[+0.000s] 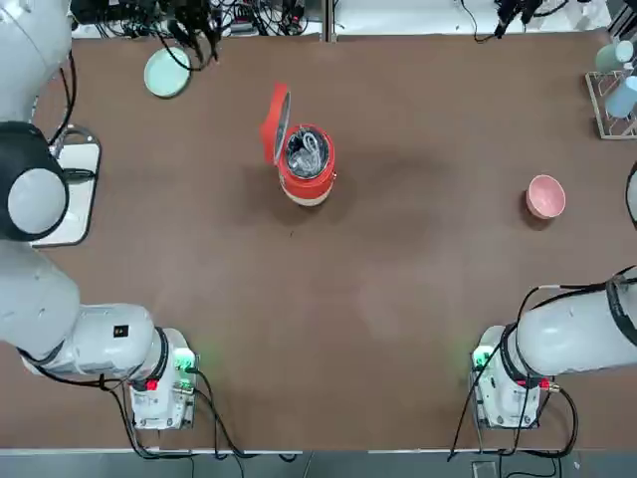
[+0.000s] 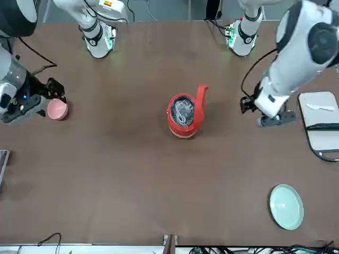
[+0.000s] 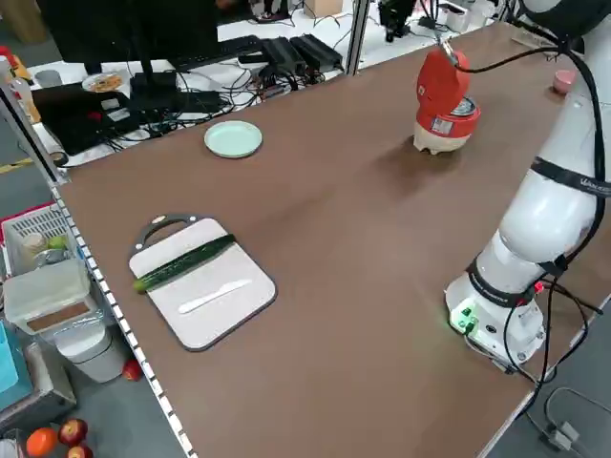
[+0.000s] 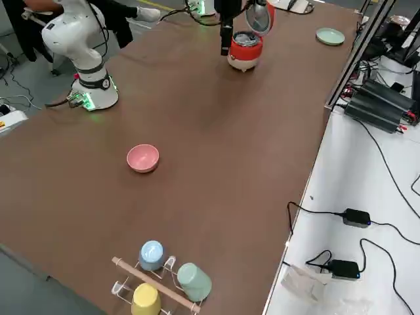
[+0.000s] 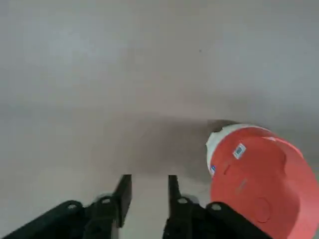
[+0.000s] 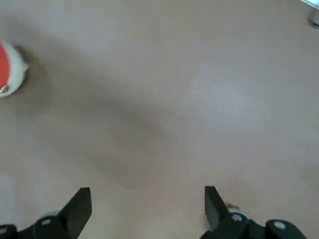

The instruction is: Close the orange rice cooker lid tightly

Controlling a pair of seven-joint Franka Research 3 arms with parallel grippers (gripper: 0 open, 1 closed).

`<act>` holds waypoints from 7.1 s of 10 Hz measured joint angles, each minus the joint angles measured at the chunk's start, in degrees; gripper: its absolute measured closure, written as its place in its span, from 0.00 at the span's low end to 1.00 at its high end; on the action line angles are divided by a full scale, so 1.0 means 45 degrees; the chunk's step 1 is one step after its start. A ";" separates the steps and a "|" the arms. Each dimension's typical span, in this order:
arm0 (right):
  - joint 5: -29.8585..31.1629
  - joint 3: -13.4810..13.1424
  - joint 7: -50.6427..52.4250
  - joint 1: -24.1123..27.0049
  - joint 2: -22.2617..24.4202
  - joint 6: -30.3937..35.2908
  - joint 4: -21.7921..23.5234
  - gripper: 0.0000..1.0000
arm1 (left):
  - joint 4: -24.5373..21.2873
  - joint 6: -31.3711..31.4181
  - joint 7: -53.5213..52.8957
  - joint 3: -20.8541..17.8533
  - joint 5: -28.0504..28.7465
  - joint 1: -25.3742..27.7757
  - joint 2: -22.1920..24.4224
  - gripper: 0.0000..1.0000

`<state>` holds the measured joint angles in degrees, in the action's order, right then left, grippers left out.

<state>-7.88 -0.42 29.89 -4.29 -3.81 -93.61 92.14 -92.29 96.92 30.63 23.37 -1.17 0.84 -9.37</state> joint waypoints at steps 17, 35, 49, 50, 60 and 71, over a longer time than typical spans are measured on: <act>-1.8504 0.0076 2.4171 -0.2602 -0.4438 -0.4935 0.6570 0.17 | -0.1686 0.5418 0.8616 0.0082 0.1167 -0.5132 -0.3068 0.99; -2.5649 0.0550 2.8247 -0.5148 -0.7216 -0.1940 0.7986 0.22 | 0.0206 0.2278 0.9527 0.0079 0.1899 -0.4938 -0.2921 0.41; -2.6809 0.0499 2.8491 -0.5427 -0.7642 -0.1799 0.7420 0.22 | 0.1603 -0.1170 -0.1018 -0.1047 0.1584 0.2025 0.0175 0.00; -2.6827 0.0494 2.8494 -0.5427 -0.7704 -0.1799 0.7388 0.23 | 0.1751 -0.1173 -0.1813 -0.1613 0.1376 0.1858 0.0300 0.00; -2.6925 0.0509 2.8498 -0.5443 -0.7749 -0.1799 0.7248 0.45 | 0.0984 -0.1162 -0.4031 -0.2680 0.0609 0.0241 0.1270 0.00; -2.6940 0.0463 2.8494 -0.5439 -0.7756 -0.1802 0.7259 0.59 | 0.1030 -0.1146 -0.4236 -0.2847 0.0614 0.1163 0.1241 0.00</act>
<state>-129.11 1.66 158.11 -28.77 -38.71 -101.72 124.80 -87.66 91.77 11.57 10.56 1.59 6.07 -3.79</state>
